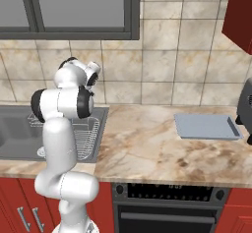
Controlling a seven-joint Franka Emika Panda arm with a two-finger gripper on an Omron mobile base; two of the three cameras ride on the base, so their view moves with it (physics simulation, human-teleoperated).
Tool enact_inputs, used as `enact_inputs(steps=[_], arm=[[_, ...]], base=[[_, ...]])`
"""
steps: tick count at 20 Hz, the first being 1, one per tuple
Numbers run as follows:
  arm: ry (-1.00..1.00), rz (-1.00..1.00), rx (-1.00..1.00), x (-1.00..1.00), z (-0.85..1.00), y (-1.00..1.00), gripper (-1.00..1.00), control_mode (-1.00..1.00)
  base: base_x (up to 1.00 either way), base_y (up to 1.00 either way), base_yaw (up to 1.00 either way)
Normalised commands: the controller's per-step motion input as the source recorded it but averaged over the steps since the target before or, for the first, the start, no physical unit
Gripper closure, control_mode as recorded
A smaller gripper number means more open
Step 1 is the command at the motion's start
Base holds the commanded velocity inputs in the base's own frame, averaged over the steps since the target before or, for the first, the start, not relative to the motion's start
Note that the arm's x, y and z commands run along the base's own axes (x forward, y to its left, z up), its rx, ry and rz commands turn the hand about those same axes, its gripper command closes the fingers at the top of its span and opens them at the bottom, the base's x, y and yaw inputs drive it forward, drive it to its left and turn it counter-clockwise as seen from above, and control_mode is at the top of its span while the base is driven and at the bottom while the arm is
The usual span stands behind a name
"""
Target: Take the fish out of the fridge, briefly rinse it in the sink, and place it on the tray next to the sink.
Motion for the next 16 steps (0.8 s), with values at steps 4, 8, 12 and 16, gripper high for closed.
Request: enact_inputs(steps=[4,8,12,16], arm=[[0.00,0.00,0.00,-0.16,0.00,0.00,1.00,-1.00],[0.00,0.00,0.00,0.05,0.00,0.00,1.00,-1.00],[0.00,-0.03,-0.02,0.55,-0.10,-0.01,1.00,-1.00],[0.00,-0.04,-0.01,0.58,-0.07,0.00,1.00,-1.00]], base=[[0.00,0.00,0.00],[0.00,0.00,0.00],[0.00,0.00,0.00],[0.00,0.00,0.00]])
